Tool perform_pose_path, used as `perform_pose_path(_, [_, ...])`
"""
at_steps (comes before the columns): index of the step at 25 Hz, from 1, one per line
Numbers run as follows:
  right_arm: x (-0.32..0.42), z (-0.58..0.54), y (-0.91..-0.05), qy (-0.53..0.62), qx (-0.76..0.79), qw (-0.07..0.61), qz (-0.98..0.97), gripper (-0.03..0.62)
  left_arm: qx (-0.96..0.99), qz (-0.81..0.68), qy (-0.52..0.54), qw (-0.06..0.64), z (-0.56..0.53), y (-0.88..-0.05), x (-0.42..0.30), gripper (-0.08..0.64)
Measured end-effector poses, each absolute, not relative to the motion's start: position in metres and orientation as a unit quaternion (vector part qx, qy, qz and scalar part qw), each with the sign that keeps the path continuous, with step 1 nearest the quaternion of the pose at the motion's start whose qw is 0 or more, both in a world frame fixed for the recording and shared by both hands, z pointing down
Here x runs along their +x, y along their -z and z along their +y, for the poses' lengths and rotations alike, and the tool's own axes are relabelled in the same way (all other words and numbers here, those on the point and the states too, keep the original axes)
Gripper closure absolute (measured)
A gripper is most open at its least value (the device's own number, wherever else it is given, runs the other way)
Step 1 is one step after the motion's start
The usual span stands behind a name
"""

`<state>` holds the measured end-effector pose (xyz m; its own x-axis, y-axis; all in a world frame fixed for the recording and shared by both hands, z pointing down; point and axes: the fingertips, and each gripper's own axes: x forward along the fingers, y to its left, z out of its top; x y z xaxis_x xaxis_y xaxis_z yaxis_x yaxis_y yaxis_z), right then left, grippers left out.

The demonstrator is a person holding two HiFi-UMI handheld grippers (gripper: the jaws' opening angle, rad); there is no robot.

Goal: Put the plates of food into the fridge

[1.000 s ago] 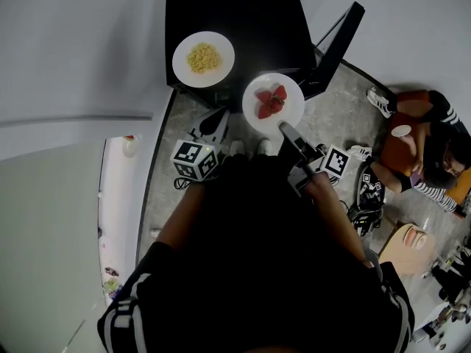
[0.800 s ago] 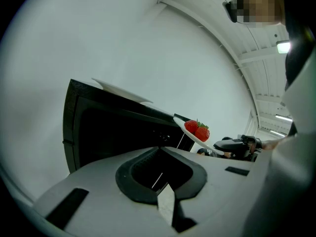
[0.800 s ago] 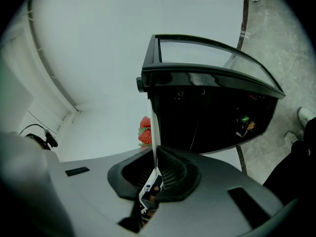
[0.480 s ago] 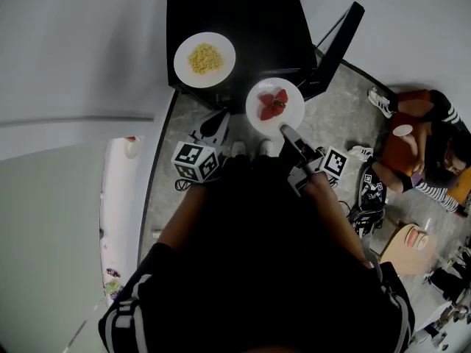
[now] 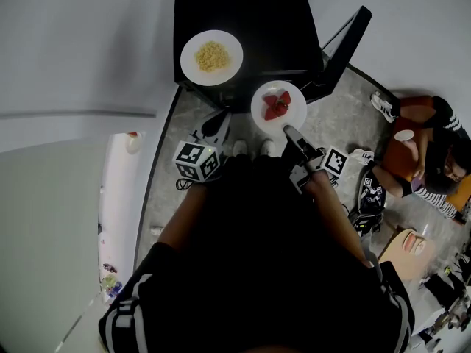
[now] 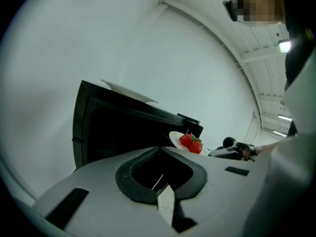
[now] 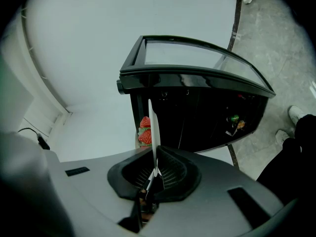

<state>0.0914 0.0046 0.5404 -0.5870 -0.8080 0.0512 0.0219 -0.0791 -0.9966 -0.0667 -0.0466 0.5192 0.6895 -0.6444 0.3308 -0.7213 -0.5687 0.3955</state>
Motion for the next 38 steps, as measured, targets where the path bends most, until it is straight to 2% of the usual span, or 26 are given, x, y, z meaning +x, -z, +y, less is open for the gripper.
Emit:
perform_pose_path(15, [0.095, -0.003, -0.564, 0.668, -0.334, 0.305, 0.591, 0.555, 0.879, -0.397, -0.077, 0.255, -0.048, -0.515, -0.071, 0.537])
perform_pose_path(22, [0.097, -0.005, -0.589, 0.672, -0.338, 0.275, 0.599, 0.555, 0.877, -0.397, -0.082, 0.259, -0.046, -0.52, -0.07, 0.537])
perform_pose_path(38, [0.105, -0.021, -0.614, 0.686, -0.346, 0.282, 0.575, 0.555, 0.874, -0.402, -0.089, 0.259, -0.046, -0.522, -0.067, 0.537])
